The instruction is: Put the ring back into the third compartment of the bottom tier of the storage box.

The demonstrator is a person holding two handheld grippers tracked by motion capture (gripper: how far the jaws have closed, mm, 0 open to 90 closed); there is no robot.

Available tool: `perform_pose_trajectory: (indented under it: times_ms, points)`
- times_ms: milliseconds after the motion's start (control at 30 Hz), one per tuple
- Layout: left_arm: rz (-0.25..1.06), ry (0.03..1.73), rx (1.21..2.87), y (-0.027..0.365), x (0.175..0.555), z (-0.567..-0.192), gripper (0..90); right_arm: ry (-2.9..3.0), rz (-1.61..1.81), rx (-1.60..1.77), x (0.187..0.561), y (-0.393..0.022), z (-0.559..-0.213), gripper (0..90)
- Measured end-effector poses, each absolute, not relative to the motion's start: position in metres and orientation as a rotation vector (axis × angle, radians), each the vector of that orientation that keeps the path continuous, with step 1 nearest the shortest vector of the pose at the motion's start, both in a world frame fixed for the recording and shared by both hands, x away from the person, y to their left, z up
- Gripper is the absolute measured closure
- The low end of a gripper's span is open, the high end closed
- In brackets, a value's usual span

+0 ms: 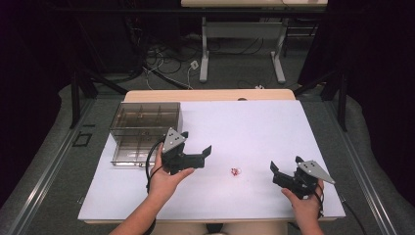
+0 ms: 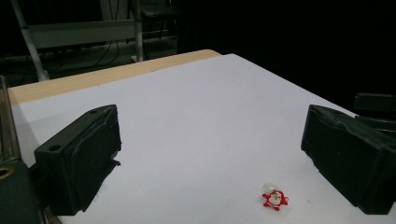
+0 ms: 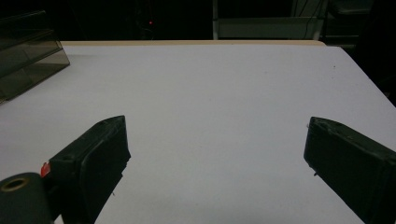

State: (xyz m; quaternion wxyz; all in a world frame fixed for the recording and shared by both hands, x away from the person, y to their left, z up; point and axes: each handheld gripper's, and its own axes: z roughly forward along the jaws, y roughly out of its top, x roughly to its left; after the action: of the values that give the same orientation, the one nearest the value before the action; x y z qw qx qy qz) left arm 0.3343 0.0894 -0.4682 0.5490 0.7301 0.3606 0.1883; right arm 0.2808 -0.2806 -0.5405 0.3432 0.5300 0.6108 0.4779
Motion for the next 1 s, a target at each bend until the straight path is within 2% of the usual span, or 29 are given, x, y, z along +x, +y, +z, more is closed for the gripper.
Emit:
perform_pose_trajectory:
  times_ms: [500, 800, 1000]
  points:
    - [0.440, 0.805, 1.757, 0.061, 0.338, -0.465, 8.1, 1.585, 1.247, 1.379, 0.281, -0.282, -0.540, 6.1]
    - [0.427, 0.803, 1.774, 0.043, 0.338, -0.470, 15.2, 1.587, 1.249, 1.378, 0.281, -0.283, -0.540, 6.2]
    - [0.402, 0.803, 1.788, 0.031, 0.338, -0.476, 15.7, 1.585, 1.250, 1.384, 0.281, -0.283, -0.540, 6.3]
